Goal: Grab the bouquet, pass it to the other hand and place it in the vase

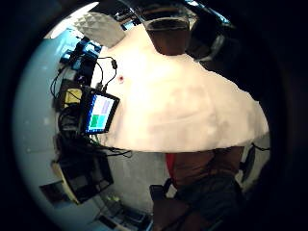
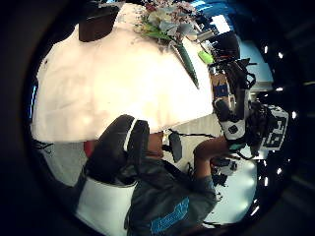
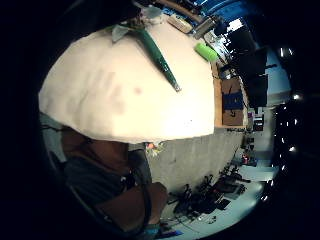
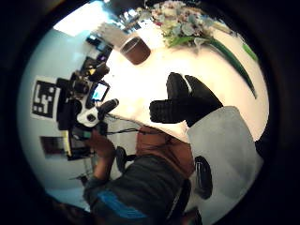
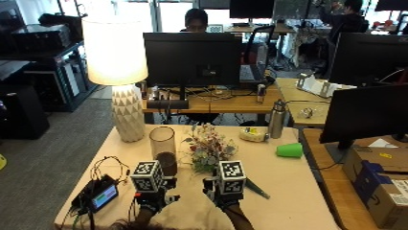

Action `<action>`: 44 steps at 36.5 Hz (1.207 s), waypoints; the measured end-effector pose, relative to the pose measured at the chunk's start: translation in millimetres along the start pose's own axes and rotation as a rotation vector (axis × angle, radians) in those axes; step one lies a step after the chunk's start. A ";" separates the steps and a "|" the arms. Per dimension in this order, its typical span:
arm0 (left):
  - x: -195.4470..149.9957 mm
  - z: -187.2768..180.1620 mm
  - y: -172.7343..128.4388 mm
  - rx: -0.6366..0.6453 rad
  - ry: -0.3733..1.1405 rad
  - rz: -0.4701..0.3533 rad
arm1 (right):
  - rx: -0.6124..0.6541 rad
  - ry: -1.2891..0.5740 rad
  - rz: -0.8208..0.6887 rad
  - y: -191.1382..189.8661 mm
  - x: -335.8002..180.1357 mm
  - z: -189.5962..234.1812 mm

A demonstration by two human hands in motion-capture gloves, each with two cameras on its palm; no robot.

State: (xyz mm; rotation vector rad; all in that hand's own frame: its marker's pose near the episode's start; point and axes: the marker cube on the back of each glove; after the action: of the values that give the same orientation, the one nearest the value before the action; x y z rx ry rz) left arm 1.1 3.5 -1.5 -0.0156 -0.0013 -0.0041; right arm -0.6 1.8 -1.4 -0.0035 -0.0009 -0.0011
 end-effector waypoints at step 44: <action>4.2 -4.1 -0.2 0.232 0.128 0.017 | 0.127 -0.015 0.167 -17.0 133.2 35.9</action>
State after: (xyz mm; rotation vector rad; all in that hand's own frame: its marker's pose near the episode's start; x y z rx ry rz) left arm 5.3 3.2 -5.6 0.2164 0.1259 0.0124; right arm 132.5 -15.2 34.8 0.1238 -0.0153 0.1655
